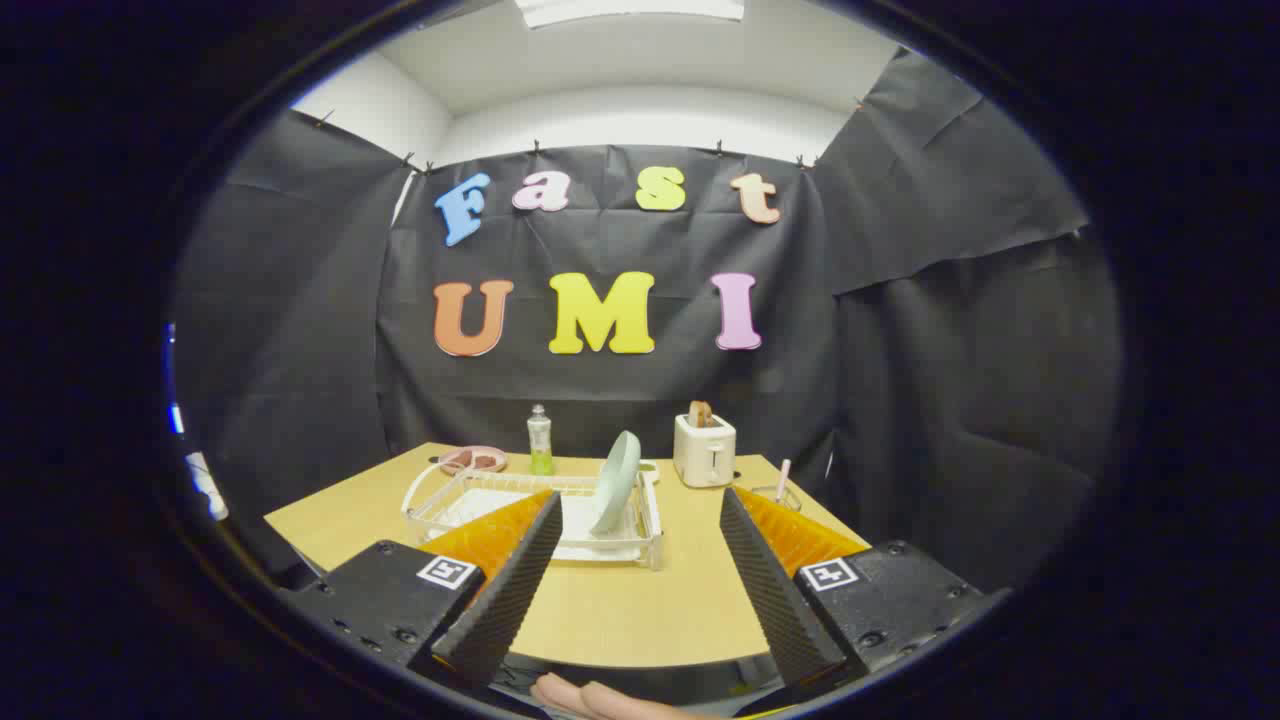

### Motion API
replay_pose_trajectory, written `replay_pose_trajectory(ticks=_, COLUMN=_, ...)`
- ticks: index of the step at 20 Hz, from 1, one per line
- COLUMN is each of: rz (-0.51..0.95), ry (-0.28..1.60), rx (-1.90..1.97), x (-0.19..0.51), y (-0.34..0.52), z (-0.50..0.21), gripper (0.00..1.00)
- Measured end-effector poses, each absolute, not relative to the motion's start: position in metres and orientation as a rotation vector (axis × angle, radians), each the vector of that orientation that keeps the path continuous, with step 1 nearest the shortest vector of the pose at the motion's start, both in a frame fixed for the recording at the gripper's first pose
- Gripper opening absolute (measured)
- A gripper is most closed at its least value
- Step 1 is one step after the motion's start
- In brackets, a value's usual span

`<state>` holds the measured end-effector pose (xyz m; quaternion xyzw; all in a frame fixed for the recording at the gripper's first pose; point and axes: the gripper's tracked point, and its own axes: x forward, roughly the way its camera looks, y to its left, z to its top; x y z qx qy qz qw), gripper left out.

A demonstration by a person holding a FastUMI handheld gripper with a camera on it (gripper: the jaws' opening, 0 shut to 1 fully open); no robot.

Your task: Take the plate from the dish rack, then take the spoon from the basket and place it into the plate.

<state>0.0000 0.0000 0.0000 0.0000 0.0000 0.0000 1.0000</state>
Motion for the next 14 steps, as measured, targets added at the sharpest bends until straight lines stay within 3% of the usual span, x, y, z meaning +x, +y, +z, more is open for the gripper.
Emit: replay_pose_trajectory(ticks=14, rz=0.014, ry=0.019, rx=-0.005, x=0.0027, y=-0.0024, z=-0.0082, gripper=1.00)
